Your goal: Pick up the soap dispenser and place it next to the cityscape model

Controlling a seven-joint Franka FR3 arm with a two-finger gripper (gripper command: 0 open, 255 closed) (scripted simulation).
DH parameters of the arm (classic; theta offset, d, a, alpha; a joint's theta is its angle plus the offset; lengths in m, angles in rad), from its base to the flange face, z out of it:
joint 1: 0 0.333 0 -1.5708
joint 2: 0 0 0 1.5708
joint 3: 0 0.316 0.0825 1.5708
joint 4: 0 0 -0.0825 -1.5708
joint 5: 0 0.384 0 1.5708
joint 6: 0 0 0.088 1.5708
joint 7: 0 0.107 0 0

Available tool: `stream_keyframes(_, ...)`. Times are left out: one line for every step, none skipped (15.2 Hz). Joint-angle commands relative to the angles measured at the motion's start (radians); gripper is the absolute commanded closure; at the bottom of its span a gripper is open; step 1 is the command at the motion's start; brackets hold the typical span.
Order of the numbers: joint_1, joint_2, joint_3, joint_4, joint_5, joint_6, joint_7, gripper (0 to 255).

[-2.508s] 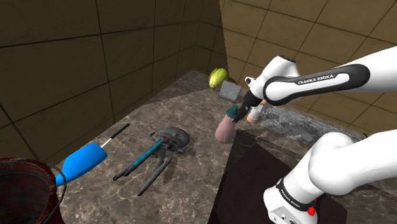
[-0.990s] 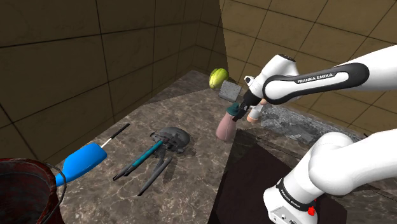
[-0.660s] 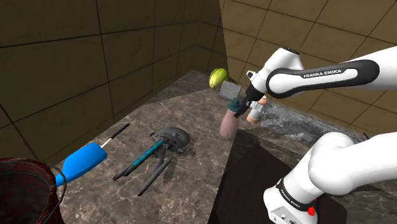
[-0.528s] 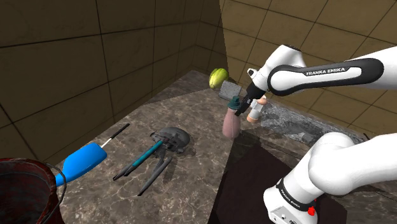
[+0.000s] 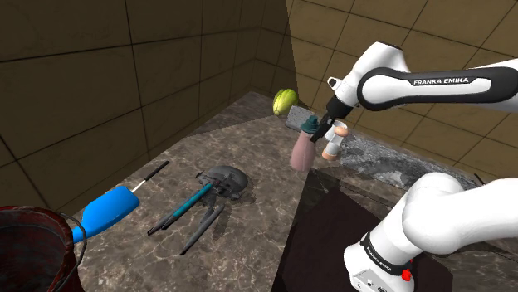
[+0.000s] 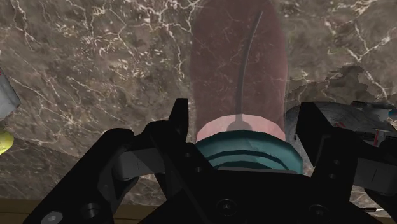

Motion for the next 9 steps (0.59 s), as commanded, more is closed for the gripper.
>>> stream_keyframes(-0.002,-0.014,0.001,0.020,0.000,-0.033,-0.002,255)
stream_keyframes(-0.002,-0.018,0.003,0.031,0.001,-0.049,0.000,255)
stream_keyframes(-0.002,-0.023,0.006,0.042,0.001,-0.064,0.001,255)
stream_keyframes(-0.002,-0.027,0.008,0.053,0.002,-0.079,0.002,255)
stream_keyframes(-0.001,-0.031,0.010,0.064,0.003,-0.094,0.003,255)
stream_keyframes(-0.001,-0.034,0.012,0.075,0.004,-0.109,0.004,255)
stream_keyframes(0.000,-0.037,0.014,0.087,0.005,-0.124,0.005,255)
stream_keyframes(0.000,-0.040,0.016,0.099,0.007,-0.138,0.006,255)
stream_keyframes(0.001,-0.042,0.018,0.111,0.008,-0.152,0.007,255)
